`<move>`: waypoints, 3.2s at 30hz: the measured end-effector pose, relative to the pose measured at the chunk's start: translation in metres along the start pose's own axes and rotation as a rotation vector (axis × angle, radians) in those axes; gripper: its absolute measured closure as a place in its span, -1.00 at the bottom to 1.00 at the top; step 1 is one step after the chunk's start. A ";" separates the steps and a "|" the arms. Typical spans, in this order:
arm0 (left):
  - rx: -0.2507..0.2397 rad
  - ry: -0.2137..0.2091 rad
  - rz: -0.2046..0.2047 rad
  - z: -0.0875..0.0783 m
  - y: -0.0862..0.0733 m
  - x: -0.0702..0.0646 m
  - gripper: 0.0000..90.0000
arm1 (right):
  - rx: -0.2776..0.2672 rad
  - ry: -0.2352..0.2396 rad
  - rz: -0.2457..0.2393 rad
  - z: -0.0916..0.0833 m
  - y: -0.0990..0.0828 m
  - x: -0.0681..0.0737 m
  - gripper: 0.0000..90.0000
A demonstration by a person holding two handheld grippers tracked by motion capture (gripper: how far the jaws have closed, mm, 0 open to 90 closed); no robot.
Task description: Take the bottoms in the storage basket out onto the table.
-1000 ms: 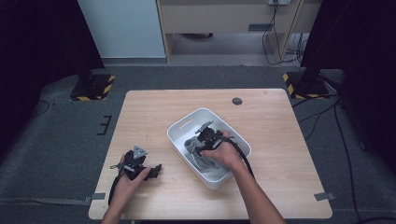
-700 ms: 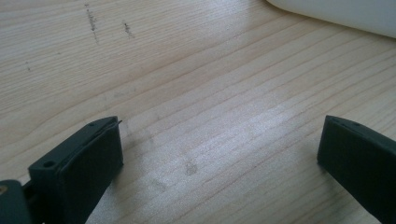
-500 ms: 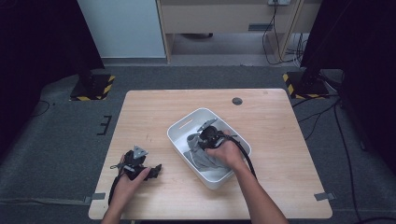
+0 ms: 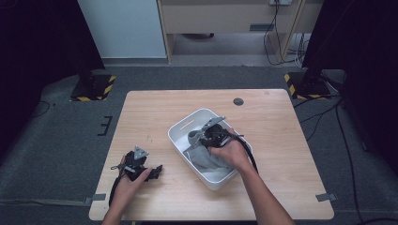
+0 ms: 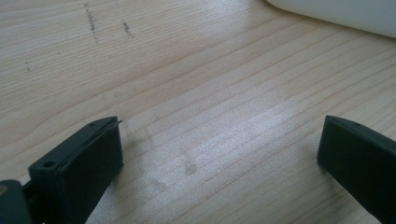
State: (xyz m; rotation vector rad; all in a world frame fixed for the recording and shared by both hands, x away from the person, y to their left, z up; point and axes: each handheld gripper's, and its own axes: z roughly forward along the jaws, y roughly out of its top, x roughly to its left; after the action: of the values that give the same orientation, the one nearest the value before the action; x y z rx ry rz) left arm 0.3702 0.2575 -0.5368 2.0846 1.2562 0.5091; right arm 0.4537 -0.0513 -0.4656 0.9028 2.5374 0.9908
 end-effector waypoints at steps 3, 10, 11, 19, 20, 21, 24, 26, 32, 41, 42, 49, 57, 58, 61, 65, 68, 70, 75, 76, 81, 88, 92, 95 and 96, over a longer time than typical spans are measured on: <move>0.000 0.000 0.000 0.000 0.000 0.000 -1.00 | -0.023 0.003 0.013 -0.006 0.002 -0.002 0.61; 0.000 0.000 0.000 0.000 0.000 0.000 -1.00 | -0.050 -0.002 0.014 -0.016 0.005 -0.005 0.62; 0.000 0.000 0.000 0.000 0.000 0.000 -1.00 | -0.054 -0.003 0.017 -0.017 0.006 -0.005 0.62; 0.000 0.000 0.000 0.000 0.000 0.000 -1.00 | -0.051 -0.009 0.013 -0.021 0.008 -0.006 0.62; 0.000 0.000 0.000 0.000 0.000 0.000 -1.00 | -0.052 -0.011 0.012 -0.021 0.008 -0.006 0.62; 0.000 0.000 0.000 0.000 0.000 0.000 -1.00 | -0.052 -0.011 0.012 -0.021 0.008 -0.006 0.62; 0.000 0.000 0.000 0.000 0.000 0.000 -1.00 | -0.055 -0.012 0.016 -0.023 0.009 -0.006 0.62; 0.000 0.000 0.001 0.000 0.000 0.000 -1.00 | -0.060 -0.013 0.013 -0.025 0.010 -0.006 0.62; 0.000 0.000 0.000 0.000 0.000 0.000 -1.00 | -0.070 -0.017 0.007 -0.031 0.015 -0.006 0.62; 0.000 -0.002 0.002 0.000 0.000 0.000 -1.00 | -0.092 -0.027 -0.002 -0.041 0.024 -0.007 0.62; 0.000 -0.002 0.002 0.000 0.000 0.000 -1.00 | -0.097 -0.030 -0.003 -0.044 0.025 -0.008 0.62; 0.000 -0.003 0.003 0.001 0.001 0.000 -1.00 | -0.108 -0.032 -0.004 -0.051 0.029 -0.008 0.62; 0.000 -0.003 0.003 0.001 0.001 0.000 -1.00 | -0.137 -0.045 -0.010 -0.070 0.039 -0.009 0.62; 0.000 -0.003 0.003 0.001 0.001 0.000 -1.00 | -0.137 -0.045 -0.010 -0.070 0.039 -0.009 0.62; 0.000 -0.003 0.002 0.001 0.001 0.000 -1.00 | -0.146 -0.046 -0.020 -0.075 0.044 -0.008 0.62; -0.003 -0.003 0.000 0.001 0.001 0.000 -1.00 | -0.157 -0.052 -0.030 -0.082 0.049 -0.008 0.62; -0.002 -0.002 0.001 0.001 0.001 0.000 -1.00 | -0.162 -0.055 -0.029 -0.086 0.051 -0.010 0.62; -0.002 -0.002 0.001 0.001 0.001 0.000 -1.00 | -0.166 -0.059 -0.028 -0.089 0.053 -0.011 0.62; -0.003 -0.002 0.000 0.001 0.001 0.000 -1.00 | -0.175 -0.059 -0.021 -0.095 0.056 -0.014 0.62; -0.002 -0.002 0.000 0.001 0.001 0.000 -1.00 | -0.175 -0.059 -0.021 -0.095 0.056 -0.014 0.62; -0.003 -0.002 0.002 0.001 0.001 0.000 -1.00 | -0.189 -0.064 -0.013 -0.101 0.059 -0.019 0.62; -0.002 -0.002 0.002 0.001 0.001 0.000 -1.00 | -0.211 -0.075 0.008 -0.108 0.060 -0.024 0.62; -0.002 -0.002 0.002 0.001 0.001 0.000 -1.00 | -0.222 -0.078 0.004 -0.114 0.061 -0.025 0.62; -0.002 -0.002 0.002 0.001 0.001 0.000 -1.00 | -0.226 -0.081 0.002 -0.115 0.063 -0.025 0.62; -0.002 -0.002 0.002 0.001 0.001 0.000 -1.00 | -0.229 -0.080 0.000 -0.117 0.064 -0.025 0.62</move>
State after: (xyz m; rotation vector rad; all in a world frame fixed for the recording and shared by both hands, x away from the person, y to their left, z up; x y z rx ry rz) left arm 0.3710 0.2567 -0.5369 2.0850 1.2519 0.5086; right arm 0.4493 -0.0911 -0.3366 0.8576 2.2998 1.1915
